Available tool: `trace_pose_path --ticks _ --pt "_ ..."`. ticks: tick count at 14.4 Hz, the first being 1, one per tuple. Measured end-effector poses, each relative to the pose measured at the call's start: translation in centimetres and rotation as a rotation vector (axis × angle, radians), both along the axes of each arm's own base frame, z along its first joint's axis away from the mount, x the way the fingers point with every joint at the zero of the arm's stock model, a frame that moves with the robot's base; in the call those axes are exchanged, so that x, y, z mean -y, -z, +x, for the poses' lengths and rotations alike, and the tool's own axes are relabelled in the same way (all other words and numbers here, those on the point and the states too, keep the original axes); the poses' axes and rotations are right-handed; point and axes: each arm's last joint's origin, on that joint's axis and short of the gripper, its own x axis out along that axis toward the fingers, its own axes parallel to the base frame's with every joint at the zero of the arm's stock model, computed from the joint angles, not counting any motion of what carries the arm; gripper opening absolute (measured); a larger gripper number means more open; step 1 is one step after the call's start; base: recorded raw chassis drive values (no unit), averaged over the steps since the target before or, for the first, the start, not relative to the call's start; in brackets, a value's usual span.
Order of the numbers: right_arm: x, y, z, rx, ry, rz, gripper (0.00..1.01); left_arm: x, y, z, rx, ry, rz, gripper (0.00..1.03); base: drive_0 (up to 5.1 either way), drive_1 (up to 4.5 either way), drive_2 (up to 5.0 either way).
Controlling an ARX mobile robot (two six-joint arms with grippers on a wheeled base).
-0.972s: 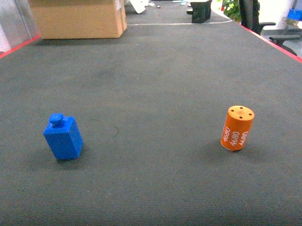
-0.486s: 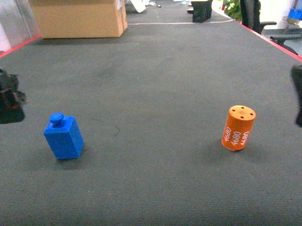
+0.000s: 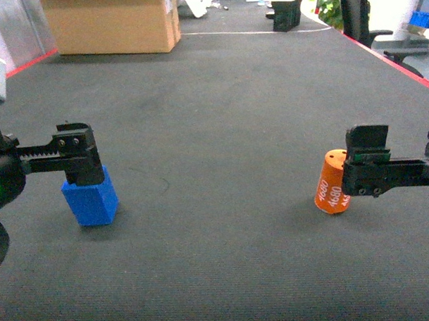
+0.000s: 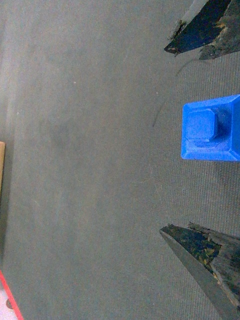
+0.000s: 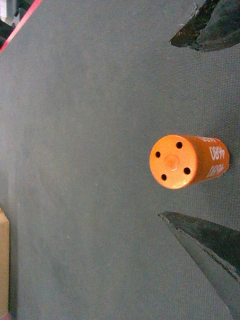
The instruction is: Sort blue parts and orange caps into right shelf containers
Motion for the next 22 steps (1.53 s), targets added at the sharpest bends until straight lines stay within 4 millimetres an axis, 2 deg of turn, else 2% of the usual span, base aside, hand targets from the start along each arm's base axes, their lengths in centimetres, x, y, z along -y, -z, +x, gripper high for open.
trace_pose_path --ticks 2,4,5,7,10,11,14,16,20,22 --pt "-0.2 1.1 0.5 -0.034 0.003 0.004 0.98 0.3 1.2 1.1 -0.026 0.005 -0.003 0.98 0.0 0.0 0.0" --pt "-1.0 4.8 2.2 -0.122 0.007 0.008 0.98 0.7 6.3 3.1 -0.145 0.021 0.002 0.98 0.0 0.0 0.0" --pt "-1.4 5.6 4.0 -0.135 0.016 0.014 0.98 0.7 7.4 3.8 -0.175 0.017 0.006 0.98 0.0 0.0 0.0" --pt "-1.6 6.5 5.3 -0.168 0.027 0.016 0.98 0.6 7.6 4.3 -0.182 0.011 0.006 0.98 0.0 0.0 0.0" --pt "-1.9 6.7 6.6 -0.178 0.035 0.011 0.98 0.7 7.8 4.9 -0.185 0.01 0.005 0.98 0.0 0.0 0.0" --pt "-2.0 6.8 6.7 -0.183 0.042 0.007 0.95 0.7 7.7 5.0 -0.189 0.01 0.004 0.98 0.0 0.0 0.0" --pt "-2.0 7.0 7.0 -0.191 0.064 -0.004 0.62 0.8 7.7 5.2 -0.191 0.009 0.004 0.98 0.0 0.0 0.0" --pt "-2.0 7.1 7.1 -0.193 0.065 -0.005 0.47 0.8 7.8 5.3 -0.198 0.01 0.005 0.82 0.0 0.0 0.0" --pt "-2.0 7.1 7.1 -0.189 0.064 -0.003 0.46 1.0 7.9 5.3 -0.208 0.019 0.006 0.47 0.0 0.0 0.0" --pt "-1.9 7.1 6.9 -0.182 0.065 -0.001 0.46 1.0 7.8 5.4 -0.202 0.017 0.0 0.43 0.0 0.0 0.0"
